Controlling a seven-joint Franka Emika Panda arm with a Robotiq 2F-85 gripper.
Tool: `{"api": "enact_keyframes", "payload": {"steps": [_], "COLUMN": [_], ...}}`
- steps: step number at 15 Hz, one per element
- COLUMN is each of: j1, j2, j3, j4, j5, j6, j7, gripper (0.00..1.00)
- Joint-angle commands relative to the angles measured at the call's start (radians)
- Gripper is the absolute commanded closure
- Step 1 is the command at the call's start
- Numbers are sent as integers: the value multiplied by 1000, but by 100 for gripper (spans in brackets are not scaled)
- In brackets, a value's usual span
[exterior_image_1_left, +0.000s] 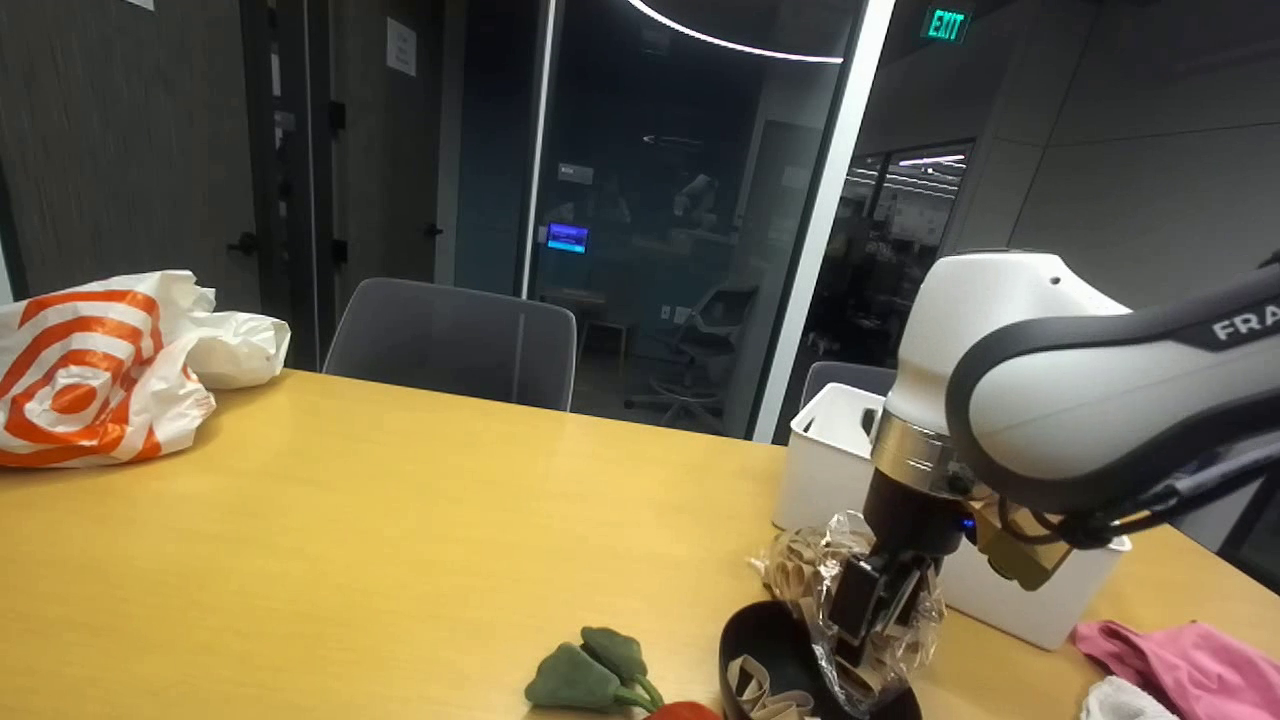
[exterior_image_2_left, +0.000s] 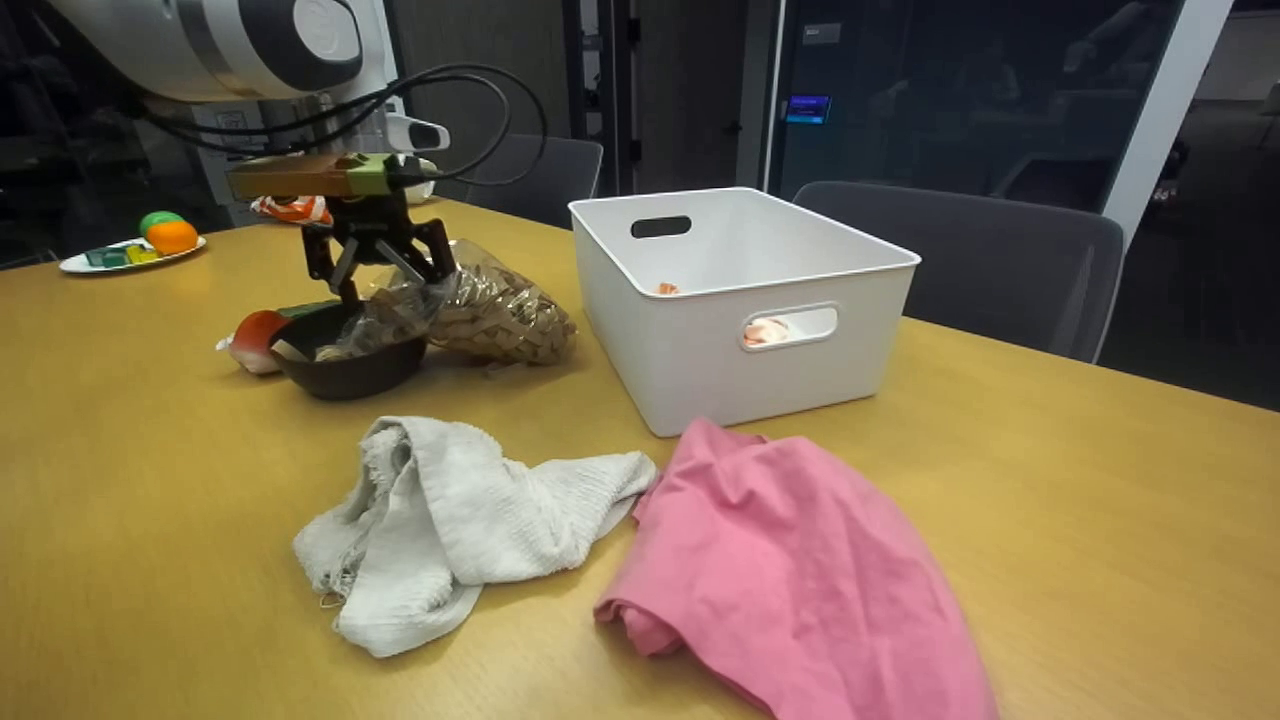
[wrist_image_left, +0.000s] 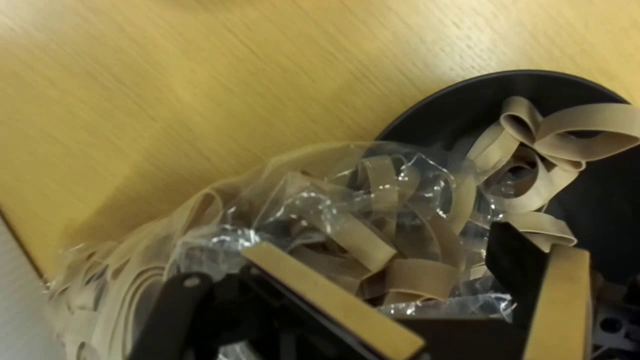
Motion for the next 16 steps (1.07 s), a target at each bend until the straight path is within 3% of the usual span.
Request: {"api": "enact_keyframes", "payload": {"steps": [1, 3, 4, 5, 13, 16], "j1": [5, 5, 5, 6, 6, 4], "j2": [-4, -3, -3, -4, -14, -30], "j3": [6, 6, 7, 7, 7, 6], "j4": [-19, -22, -23, -23, -21, -19], "j5": [-113, -144, -154, -163, -135, -78], "j6": [41, 44, 43, 45, 42, 33], "j7": [124, 158, 174, 184, 188, 149], "gripper": [0, 0, 25, 25, 88, 94]}}
